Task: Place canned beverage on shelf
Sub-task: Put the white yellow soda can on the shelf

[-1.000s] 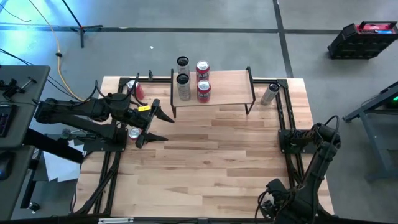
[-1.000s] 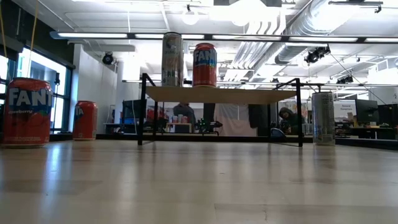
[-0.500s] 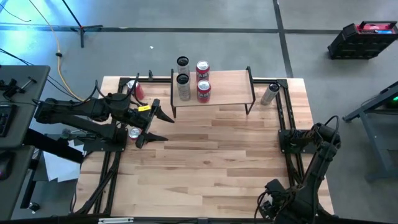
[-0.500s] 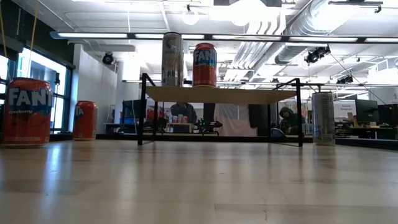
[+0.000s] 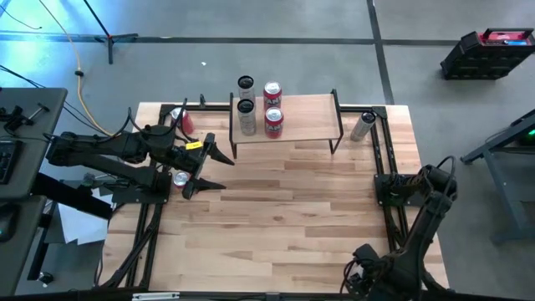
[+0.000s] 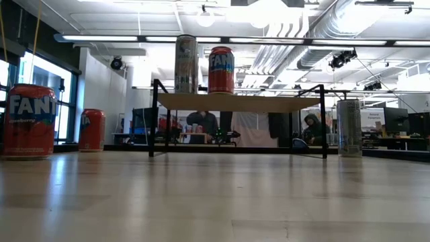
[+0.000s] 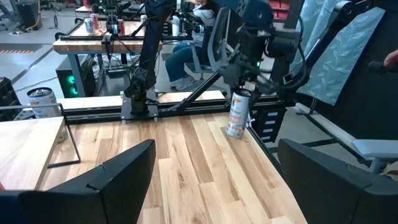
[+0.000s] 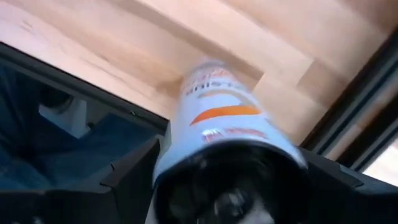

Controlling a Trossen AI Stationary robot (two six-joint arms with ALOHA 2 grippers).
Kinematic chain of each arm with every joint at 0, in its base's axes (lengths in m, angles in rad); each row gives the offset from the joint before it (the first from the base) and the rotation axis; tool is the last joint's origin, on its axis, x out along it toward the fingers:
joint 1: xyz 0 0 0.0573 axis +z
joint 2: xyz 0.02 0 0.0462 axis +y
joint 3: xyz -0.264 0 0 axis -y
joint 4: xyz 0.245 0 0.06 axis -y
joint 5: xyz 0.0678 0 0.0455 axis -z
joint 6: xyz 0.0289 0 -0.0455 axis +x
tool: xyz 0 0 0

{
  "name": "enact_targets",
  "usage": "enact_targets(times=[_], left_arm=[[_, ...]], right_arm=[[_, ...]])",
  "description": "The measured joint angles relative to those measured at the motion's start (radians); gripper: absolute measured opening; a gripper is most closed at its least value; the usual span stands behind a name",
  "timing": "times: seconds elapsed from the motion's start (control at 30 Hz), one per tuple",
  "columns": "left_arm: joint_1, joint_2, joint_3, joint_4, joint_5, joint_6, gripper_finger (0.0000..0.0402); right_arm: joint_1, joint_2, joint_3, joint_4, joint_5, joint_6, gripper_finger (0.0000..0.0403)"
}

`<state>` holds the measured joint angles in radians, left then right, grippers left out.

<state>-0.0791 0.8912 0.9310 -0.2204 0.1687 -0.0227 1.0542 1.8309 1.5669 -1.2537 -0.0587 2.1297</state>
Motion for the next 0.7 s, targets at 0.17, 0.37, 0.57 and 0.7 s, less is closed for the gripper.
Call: enact_targets(times=[0.17, 0.37, 0.57, 0.7], left_arm=[[0.000, 0.000, 0.000, 0.000, 0.000, 0.000, 0.0328], [0.000, 0.000, 0.000, 0.000, 0.000, 0.000, 0.0328], [0.000, 0.000, 0.000, 0.000, 0.000, 0.000, 0.0328], [0.000, 0.000, 0.000, 0.000, 0.000, 0.000, 0.0328]], right_arm=[[-0.015, -0.012, -0.074, 0.091, -0.043, -0.053, 0.0295], [-0.034, -0.020, -0.076, 0.089, -0.020, -0.098, 0.0295], [-0.035, -0.031, -0.076, 0.094, -0.019, -0.091, 0.0295], [-0.036, -0.031, -0.076, 0.095, -0.019, -0.089, 0.0295]])
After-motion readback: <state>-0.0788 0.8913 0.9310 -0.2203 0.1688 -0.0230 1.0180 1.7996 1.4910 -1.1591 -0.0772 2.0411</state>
